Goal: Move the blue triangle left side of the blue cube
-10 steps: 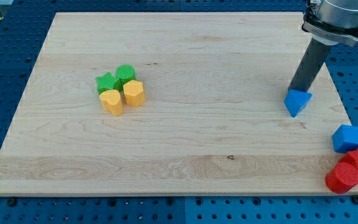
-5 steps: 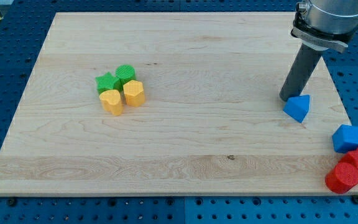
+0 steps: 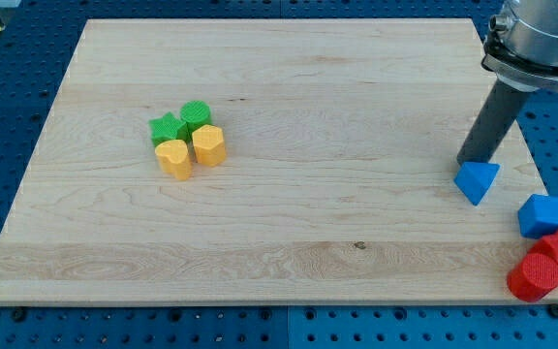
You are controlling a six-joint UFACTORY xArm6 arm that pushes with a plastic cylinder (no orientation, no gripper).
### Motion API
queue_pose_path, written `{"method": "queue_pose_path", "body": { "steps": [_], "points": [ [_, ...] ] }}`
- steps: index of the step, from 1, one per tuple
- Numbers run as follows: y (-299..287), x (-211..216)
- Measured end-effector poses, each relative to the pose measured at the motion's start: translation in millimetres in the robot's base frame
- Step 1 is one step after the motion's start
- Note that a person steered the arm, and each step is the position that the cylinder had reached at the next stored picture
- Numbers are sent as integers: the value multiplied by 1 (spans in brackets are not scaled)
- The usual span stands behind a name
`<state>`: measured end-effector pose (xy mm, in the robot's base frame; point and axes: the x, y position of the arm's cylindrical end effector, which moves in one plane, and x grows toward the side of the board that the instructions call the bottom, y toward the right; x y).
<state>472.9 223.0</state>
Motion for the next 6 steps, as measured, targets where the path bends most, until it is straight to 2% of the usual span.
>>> {"method": "queue_pose_path", "body": {
  "steps": [5, 6],
  "points": [
    [3, 16],
    [-18, 16]
  ]
}}
